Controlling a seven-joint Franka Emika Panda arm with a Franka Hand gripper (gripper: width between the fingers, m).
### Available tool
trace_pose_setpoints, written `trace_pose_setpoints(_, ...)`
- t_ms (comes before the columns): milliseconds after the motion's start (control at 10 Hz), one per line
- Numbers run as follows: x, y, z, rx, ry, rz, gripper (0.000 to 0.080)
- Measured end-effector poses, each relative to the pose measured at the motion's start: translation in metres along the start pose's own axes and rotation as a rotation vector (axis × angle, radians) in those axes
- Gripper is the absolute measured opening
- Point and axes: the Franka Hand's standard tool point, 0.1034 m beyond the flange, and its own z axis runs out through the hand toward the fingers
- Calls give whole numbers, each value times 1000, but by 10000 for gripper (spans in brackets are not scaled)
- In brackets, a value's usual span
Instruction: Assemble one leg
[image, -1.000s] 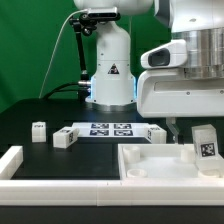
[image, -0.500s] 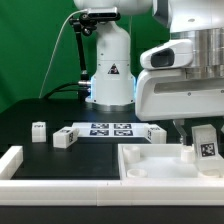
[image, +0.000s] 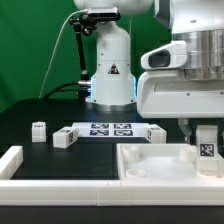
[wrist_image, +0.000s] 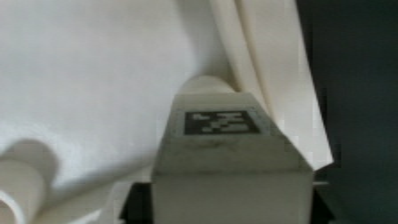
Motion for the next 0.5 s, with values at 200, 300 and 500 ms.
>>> trace_pose_setpoints(200, 1, 2, 0, 1, 2, 225, 289)
trace_pose_setpoints(300, 2, 3, 1, 3, 6, 304, 290)
trace_pose_setpoints(500, 2, 5, 1, -2, 6, 577, 290)
